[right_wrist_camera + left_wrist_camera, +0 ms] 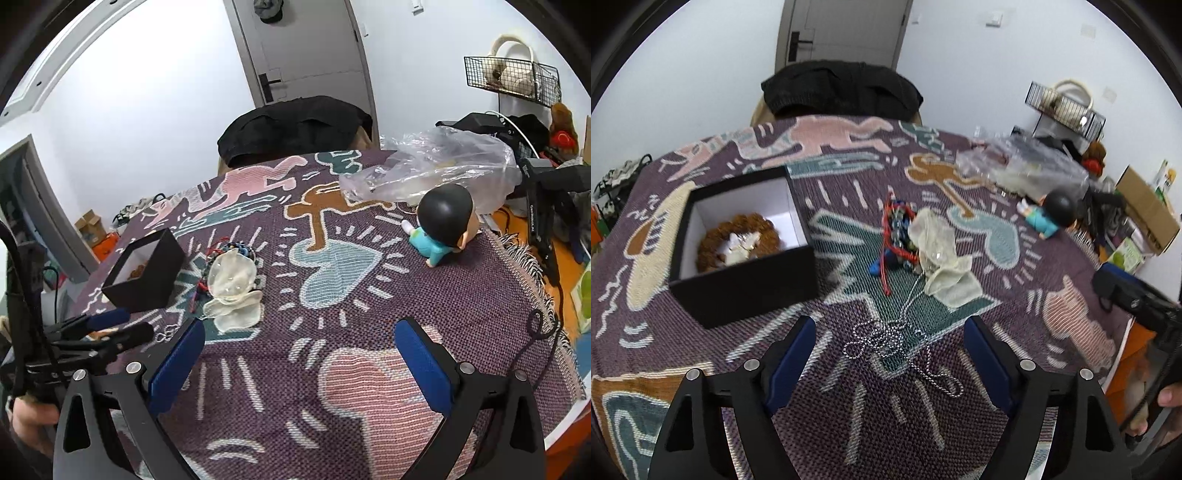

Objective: Organize jewelry
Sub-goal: 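Grasp the silver chain necklace with the left tool and lift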

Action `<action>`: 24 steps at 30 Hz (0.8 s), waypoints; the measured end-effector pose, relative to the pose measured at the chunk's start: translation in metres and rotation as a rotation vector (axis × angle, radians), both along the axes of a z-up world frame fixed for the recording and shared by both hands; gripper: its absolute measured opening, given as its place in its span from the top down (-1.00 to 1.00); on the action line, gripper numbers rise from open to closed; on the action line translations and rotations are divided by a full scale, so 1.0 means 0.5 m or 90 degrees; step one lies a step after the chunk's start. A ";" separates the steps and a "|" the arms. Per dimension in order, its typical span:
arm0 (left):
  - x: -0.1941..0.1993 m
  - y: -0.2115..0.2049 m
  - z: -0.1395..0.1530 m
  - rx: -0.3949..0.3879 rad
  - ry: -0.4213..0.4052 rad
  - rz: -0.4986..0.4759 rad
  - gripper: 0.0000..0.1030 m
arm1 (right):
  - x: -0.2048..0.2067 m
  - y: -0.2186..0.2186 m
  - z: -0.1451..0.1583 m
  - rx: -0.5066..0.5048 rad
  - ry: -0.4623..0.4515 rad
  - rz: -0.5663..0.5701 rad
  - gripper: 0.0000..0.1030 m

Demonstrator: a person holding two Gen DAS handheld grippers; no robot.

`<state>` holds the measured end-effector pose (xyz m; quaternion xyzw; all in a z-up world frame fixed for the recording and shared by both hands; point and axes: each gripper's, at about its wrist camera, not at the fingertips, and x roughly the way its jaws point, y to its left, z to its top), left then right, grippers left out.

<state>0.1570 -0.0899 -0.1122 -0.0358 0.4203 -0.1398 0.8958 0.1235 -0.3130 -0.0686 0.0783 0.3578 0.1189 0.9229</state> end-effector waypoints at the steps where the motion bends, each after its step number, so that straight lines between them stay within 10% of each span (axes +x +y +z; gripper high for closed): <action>1: 0.005 -0.004 -0.010 0.008 0.008 0.000 -0.60 | 0.001 -0.004 -0.002 0.003 0.000 -0.002 -1.00; 12: 0.019 -0.030 -0.060 0.086 0.030 0.007 -0.19 | 0.018 0.000 -0.030 0.024 0.029 0.024 -1.00; 16: 0.021 -0.030 -0.057 0.089 0.025 -0.004 0.52 | 0.022 0.020 -0.038 0.022 0.039 0.039 -1.00; 24: 0.016 -0.027 -0.029 0.040 0.008 -0.037 0.92 | 0.035 0.039 -0.052 0.031 0.060 0.056 -0.96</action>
